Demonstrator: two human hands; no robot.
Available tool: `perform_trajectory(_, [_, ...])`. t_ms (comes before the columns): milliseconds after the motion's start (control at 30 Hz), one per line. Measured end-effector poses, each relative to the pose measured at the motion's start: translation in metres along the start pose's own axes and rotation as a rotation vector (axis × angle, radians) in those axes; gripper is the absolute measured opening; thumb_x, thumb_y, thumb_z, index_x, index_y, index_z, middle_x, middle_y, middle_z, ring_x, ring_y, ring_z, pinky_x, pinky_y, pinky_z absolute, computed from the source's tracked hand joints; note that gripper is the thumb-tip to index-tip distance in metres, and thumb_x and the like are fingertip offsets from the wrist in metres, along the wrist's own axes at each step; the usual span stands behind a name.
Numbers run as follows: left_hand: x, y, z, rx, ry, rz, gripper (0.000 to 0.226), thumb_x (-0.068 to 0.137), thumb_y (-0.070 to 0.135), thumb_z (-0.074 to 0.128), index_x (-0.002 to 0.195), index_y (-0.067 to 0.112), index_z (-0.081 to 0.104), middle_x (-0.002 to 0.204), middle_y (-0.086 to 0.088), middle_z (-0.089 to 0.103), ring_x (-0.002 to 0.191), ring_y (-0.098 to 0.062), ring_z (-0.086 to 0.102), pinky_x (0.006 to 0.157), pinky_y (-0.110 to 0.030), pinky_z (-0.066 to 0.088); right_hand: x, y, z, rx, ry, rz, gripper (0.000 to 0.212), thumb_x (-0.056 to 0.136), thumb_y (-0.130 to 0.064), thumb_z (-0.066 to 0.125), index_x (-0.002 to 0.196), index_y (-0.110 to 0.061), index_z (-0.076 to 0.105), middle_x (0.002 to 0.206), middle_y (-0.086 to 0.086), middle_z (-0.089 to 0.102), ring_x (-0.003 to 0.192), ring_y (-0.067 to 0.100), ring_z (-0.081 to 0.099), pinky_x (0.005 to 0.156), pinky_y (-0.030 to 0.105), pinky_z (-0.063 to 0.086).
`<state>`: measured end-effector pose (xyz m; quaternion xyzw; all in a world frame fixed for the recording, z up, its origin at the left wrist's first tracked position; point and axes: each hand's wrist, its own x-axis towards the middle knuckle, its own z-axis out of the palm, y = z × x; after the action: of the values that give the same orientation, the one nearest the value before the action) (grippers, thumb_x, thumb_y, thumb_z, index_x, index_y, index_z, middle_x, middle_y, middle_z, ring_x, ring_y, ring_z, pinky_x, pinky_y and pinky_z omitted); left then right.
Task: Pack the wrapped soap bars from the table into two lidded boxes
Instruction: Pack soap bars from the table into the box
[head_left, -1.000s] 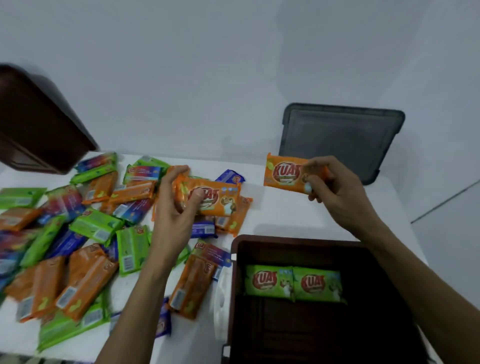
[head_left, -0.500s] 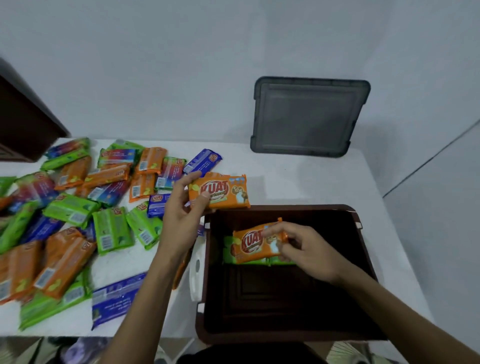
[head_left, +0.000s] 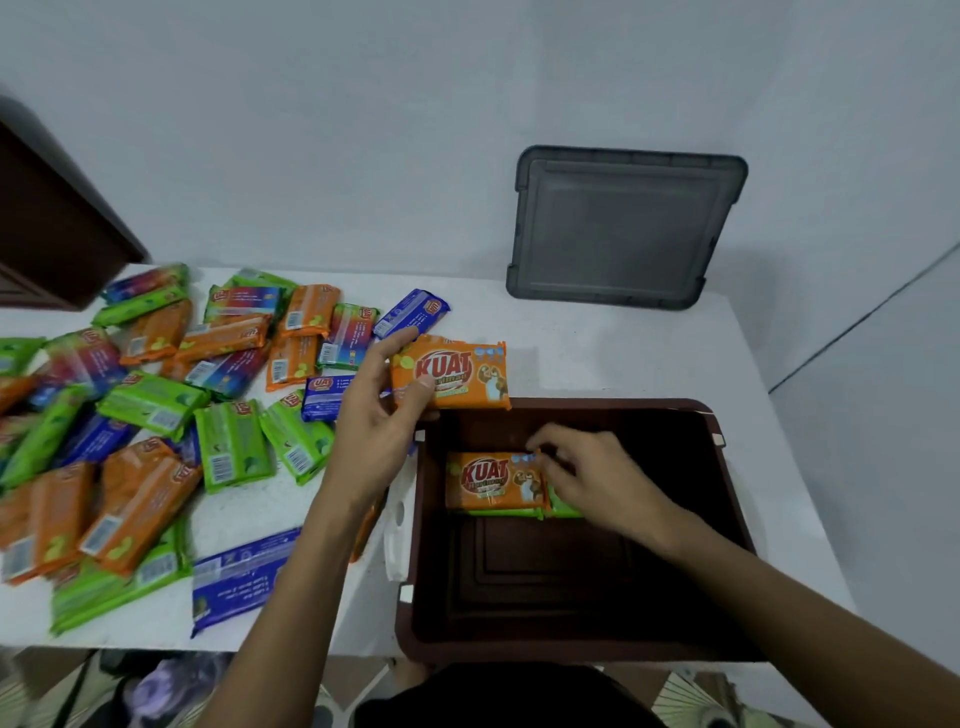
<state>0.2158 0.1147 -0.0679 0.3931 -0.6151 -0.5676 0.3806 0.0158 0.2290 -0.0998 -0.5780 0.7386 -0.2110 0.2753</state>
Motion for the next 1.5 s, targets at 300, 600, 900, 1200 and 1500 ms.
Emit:
perform_trajectory(300, [-0.027,0.010,0.032,0.216,-0.364,0.068,0.043,0.100,0.026,0.050,0.142,0.032,0.044,0.130,0.006,0.056,0.116,-0.002,0.056,0.094,-0.017,0.047,-0.034,-0.022,-0.041,1.039,0.131,0.099,0.017,0.093,-0.003,0.058,0.107,-0.012,0.057,0.113,0.010,0.068,0.098,0.031,0.070,0.075,0.039,0.060])
perform_trajectory(600, [-0.018,-0.034,0.013,0.916,0.039,0.368,0.030,0.093,0.017,0.055,0.122,0.015,0.063,0.126,-0.008,0.053,0.114,-0.023,0.047,0.094,-0.034,0.042,-0.049,0.035,-0.037,0.443,0.036,0.302,0.032,0.090,0.000,0.060,0.096,-0.031,0.062,0.122,0.004,0.059,0.110,0.022,0.062,0.076,0.034,0.061])
perform_trajectory(900, [-0.020,-0.036,0.019,0.752,0.095,0.336,0.033,0.093,0.019,0.050,0.121,0.013,0.067,0.123,0.001,0.054,0.115,-0.006,0.038,0.096,-0.022,0.032,-0.039,0.034,-0.019,-0.352,-0.079,0.178,0.025,0.098,-0.020,0.049,0.123,-0.024,0.047,0.116,0.007,0.064,0.098,0.025,0.065,0.076,0.031,0.055])
perform_trajectory(1200, [-0.011,-0.029,0.003,0.497,0.080,0.327,0.027,0.096,0.017,0.050,0.115,0.017,0.069,0.114,0.006,0.059,0.109,-0.003,0.054,0.085,-0.006,0.039,0.021,-0.042,-0.038,-0.389,0.222,-0.247,0.018,0.099,-0.031,0.043,0.104,-0.022,0.057,0.081,-0.003,0.062,0.071,0.018,0.059,0.064,0.038,0.050])
perform_trajectory(1500, [0.052,-0.082,-0.093,1.022,0.004,0.103,0.046,0.081,0.008,0.061,0.125,0.019,0.059,0.129,-0.005,0.055,0.120,-0.028,0.049,0.100,-0.042,0.039,0.164,-0.069,0.008,-0.396,-0.325,-0.247,0.055,0.090,-0.029,0.061,0.141,-0.034,0.042,0.127,0.011,0.047,0.113,0.030,0.053,0.095,0.042,0.045])
